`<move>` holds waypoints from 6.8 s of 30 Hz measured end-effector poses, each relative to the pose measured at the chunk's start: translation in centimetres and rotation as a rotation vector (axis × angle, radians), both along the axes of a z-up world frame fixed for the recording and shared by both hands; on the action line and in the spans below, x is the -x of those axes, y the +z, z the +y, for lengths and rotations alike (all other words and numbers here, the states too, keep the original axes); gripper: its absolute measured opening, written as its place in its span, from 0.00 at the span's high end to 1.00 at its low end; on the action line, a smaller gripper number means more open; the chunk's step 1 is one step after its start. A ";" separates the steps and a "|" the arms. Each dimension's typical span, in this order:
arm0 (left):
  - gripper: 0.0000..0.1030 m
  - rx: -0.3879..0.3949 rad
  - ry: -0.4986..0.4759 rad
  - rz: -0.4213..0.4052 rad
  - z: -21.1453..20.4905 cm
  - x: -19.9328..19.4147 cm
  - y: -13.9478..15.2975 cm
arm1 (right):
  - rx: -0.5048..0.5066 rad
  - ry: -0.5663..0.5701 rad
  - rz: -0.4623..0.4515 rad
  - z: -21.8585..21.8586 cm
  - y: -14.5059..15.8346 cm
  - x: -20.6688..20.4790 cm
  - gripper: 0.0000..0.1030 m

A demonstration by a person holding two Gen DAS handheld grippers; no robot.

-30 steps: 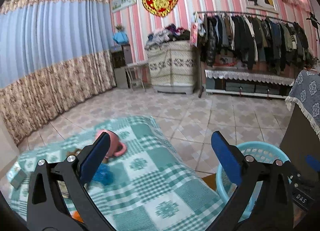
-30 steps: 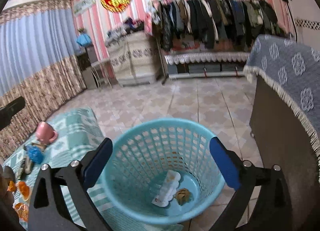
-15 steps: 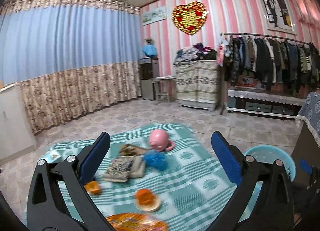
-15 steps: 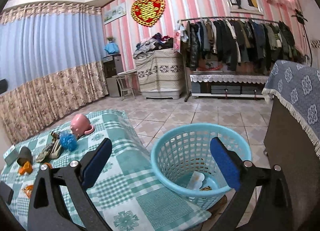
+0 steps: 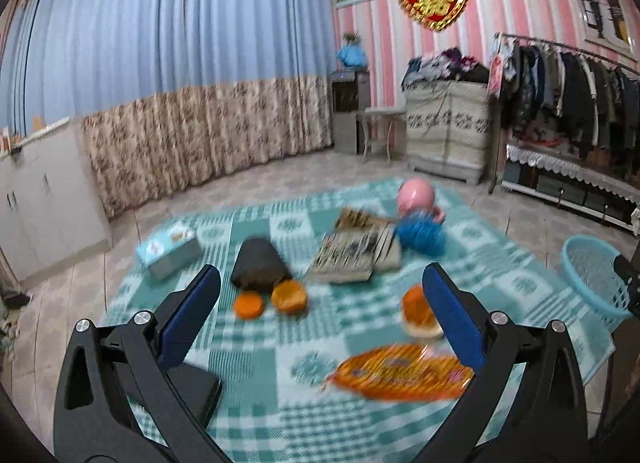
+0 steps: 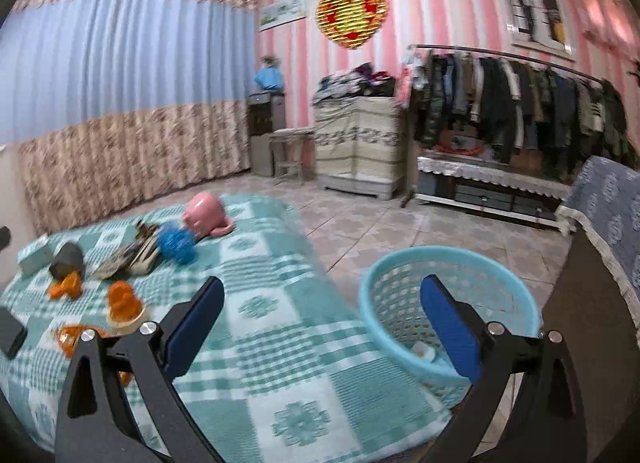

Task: Collect trash
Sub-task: 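Move both tools back over the bed toward the orange snack bag, then grasp the orange snack bag with the left tool and lift it, then grasp the orange peel off the cream dish with the right tool while the left holds the bag, then carry both items to the blue basket and open the left tool to drop the bag, then open the right tool to drop the orange peel into the basket, then move both tools back over the bed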

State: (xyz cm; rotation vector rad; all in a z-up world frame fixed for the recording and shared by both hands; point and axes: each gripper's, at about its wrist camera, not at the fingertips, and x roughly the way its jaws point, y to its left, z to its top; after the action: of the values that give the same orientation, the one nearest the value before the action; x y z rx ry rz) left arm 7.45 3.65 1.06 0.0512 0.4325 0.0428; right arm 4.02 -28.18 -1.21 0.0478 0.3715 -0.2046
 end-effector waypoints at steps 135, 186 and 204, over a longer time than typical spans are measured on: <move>0.78 -0.040 -0.834 0.256 -42.8 -12.3 -6.7 | -0.302 -0.389 0.159 -24.5 -3.8 -3.5 0.70; 0.05 0.010 -0.313 -0.008 -18.2 -7.2 1.1 | -0.136 -0.194 0.107 -11.6 -1.1 -6.5 0.07; 0.05 0.023 -0.097 -0.001 -3.7 -4.3 0.4 | -0.070 0.061 0.122 -1.0 -1.3 -7.4 0.07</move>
State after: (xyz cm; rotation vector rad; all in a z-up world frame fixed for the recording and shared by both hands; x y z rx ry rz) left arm 11.74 -0.09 1.44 0.0491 0.4290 -0.0578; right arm 11.47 -29.19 -2.50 0.0933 0.5012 -0.1347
